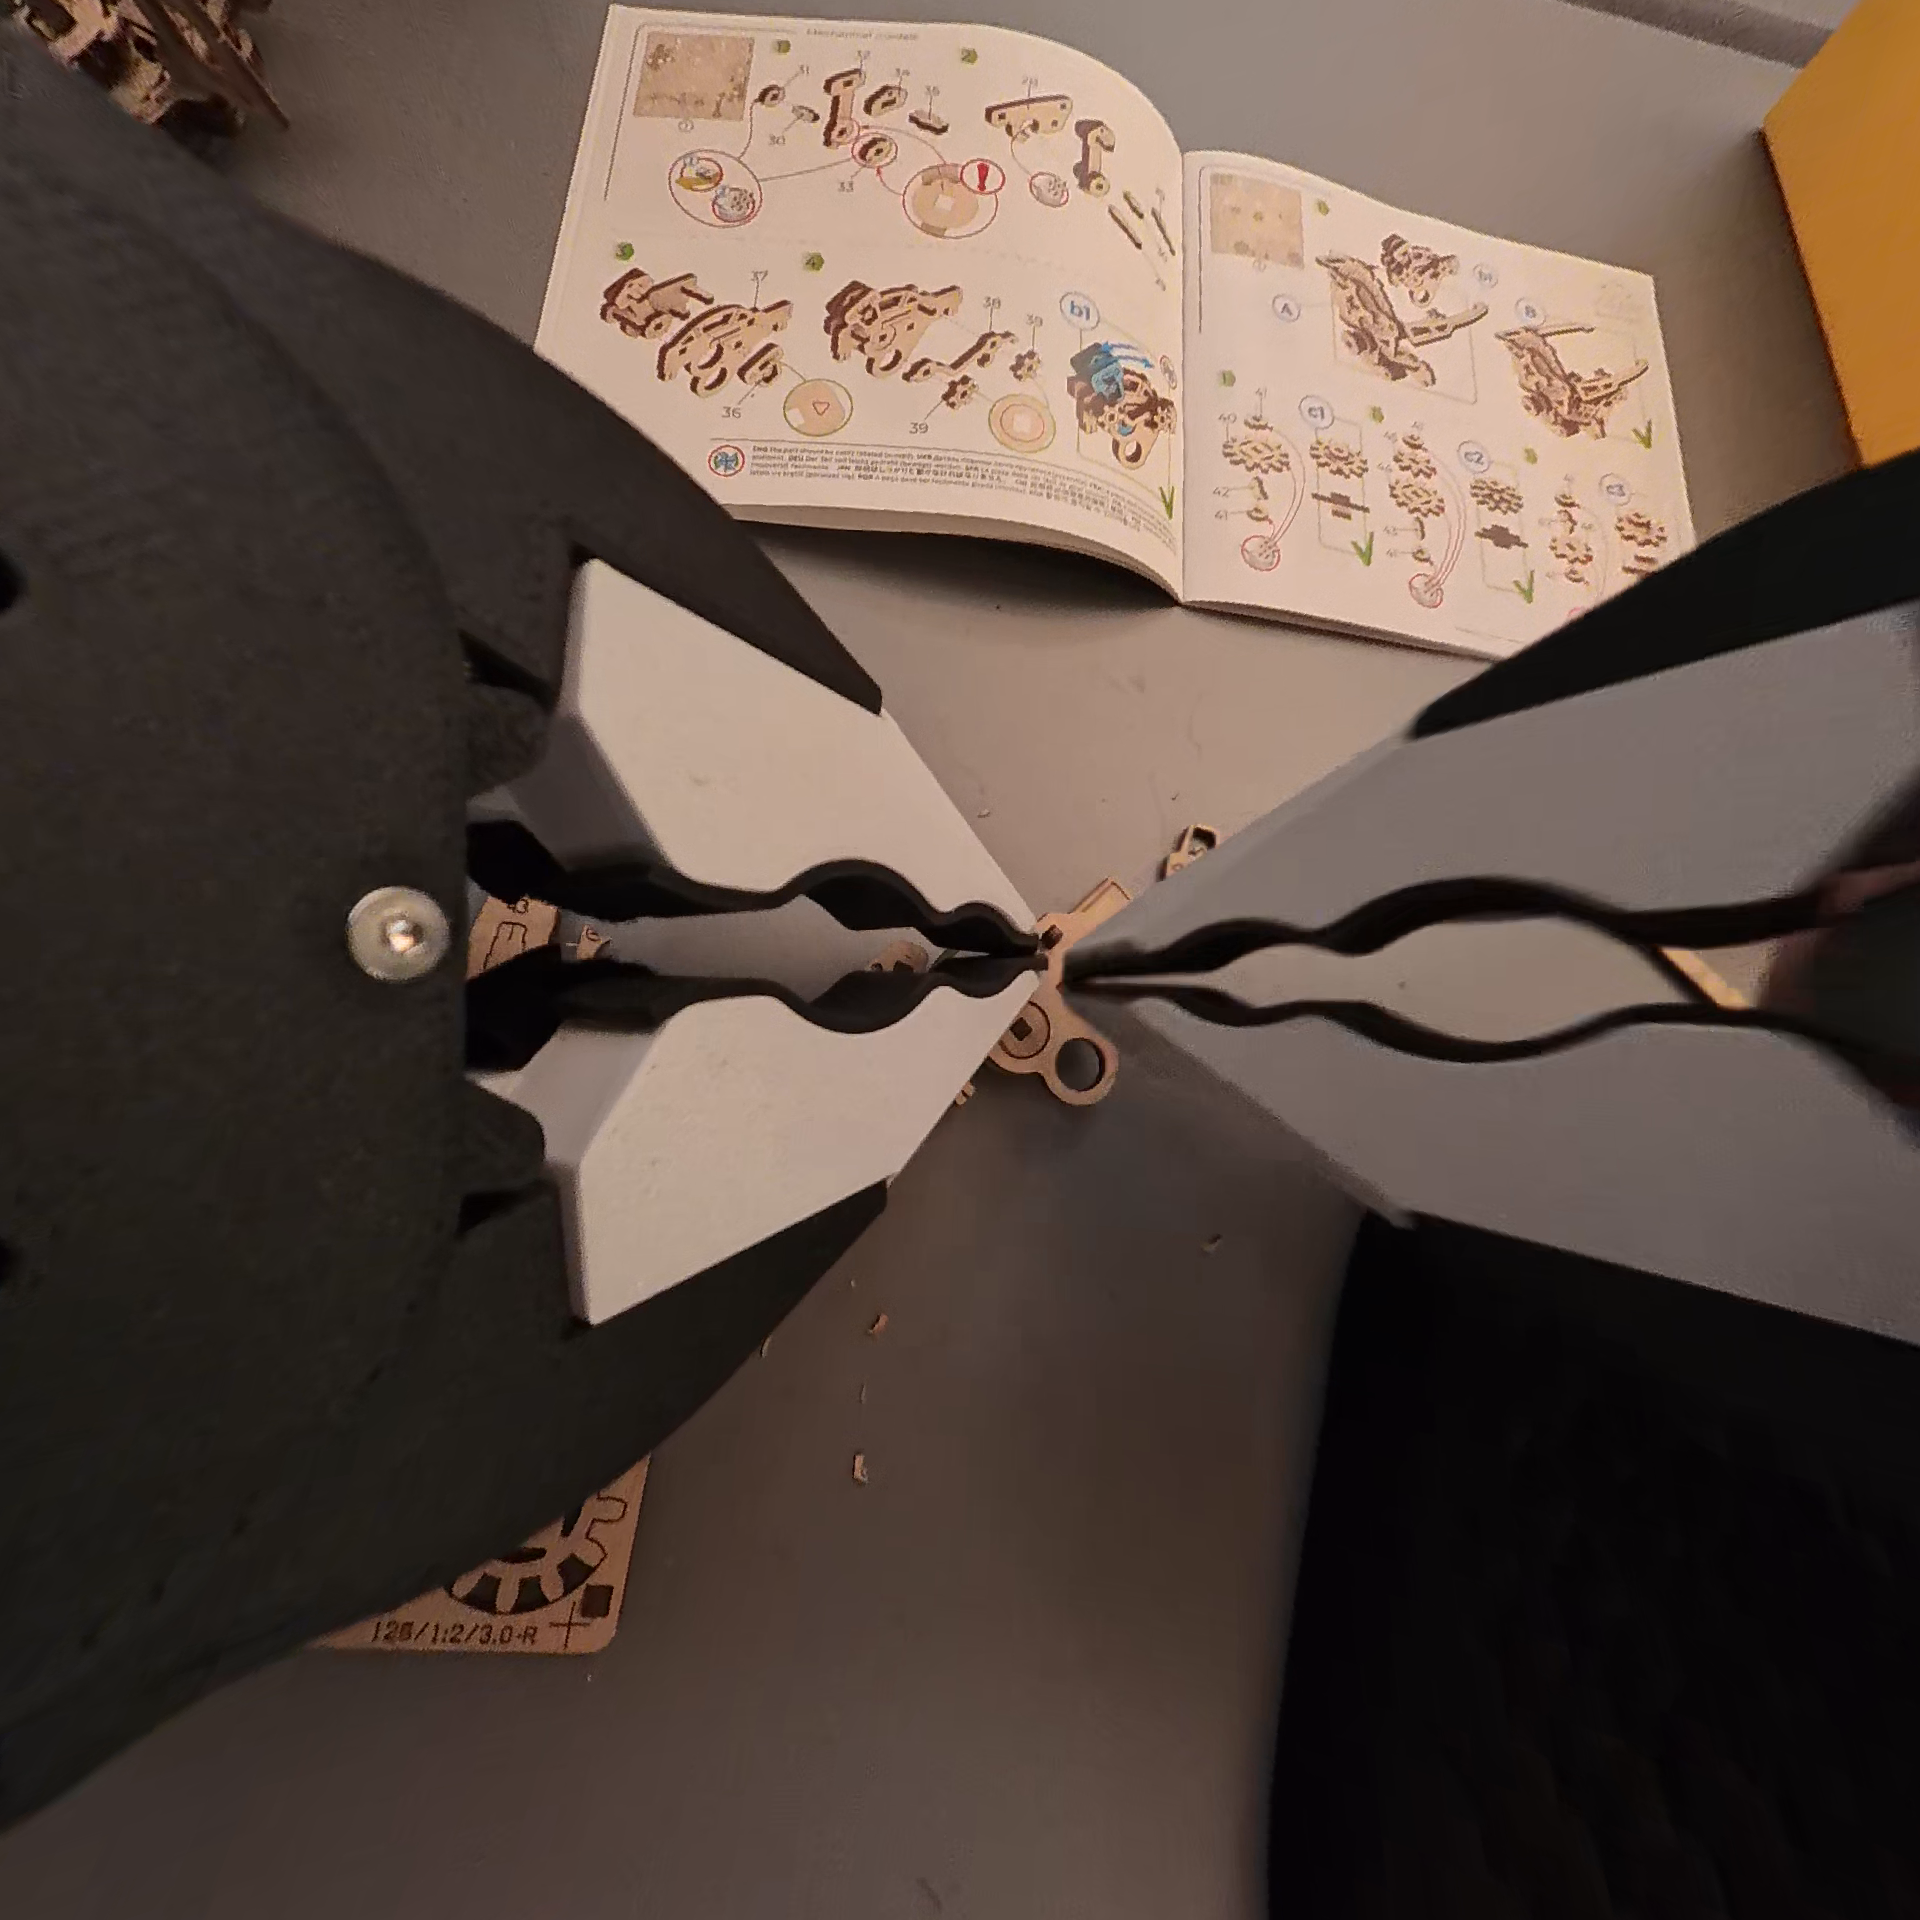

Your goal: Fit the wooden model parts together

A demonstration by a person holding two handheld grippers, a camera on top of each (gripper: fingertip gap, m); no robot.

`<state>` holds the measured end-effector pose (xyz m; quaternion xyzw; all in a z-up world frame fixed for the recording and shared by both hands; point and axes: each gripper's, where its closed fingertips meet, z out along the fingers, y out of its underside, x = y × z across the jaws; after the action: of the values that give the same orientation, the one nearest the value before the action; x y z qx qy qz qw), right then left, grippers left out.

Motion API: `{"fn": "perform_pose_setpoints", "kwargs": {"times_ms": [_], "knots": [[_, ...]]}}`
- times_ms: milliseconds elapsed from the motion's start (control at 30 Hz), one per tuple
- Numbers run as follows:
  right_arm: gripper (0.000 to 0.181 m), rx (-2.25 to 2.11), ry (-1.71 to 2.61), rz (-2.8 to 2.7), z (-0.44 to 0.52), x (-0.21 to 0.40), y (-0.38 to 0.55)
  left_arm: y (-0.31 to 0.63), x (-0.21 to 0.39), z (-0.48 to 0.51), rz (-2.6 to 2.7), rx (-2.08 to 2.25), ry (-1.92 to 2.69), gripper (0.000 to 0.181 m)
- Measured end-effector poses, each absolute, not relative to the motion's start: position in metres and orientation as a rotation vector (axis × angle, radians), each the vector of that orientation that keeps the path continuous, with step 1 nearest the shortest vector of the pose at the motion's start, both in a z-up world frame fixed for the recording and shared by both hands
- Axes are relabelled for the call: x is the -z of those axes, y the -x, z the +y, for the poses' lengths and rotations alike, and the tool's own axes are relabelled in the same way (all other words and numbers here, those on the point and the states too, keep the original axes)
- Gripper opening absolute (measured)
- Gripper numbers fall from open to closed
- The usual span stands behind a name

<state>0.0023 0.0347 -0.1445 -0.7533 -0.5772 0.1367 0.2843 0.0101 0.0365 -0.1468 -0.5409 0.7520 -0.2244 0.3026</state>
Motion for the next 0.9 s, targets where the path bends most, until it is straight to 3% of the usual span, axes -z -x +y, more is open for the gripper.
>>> {"fn": "perform_pose_setpoints", "kwargs": {"times_ms": [167, 200, 900], "knots": [[0.0, -0.347, 2.01, -1.521, 0.035, 0.136, -0.001, -0.01, 0.147, 0.037, 1.989, 0.599, 1.435, 0.0], [0.008, -0.29, 2.087, -1.56, 0.035, 0.153, -0.011, -0.01, 0.147, 0.037, 1.992, 0.598, 1.438, 0.0], [0.0, -0.304, 2.035, -1.519, 0.033, 0.136, 0.001, -0.01, 0.147, 0.038, 1.971, 0.623, 1.452, 0.0]]}}
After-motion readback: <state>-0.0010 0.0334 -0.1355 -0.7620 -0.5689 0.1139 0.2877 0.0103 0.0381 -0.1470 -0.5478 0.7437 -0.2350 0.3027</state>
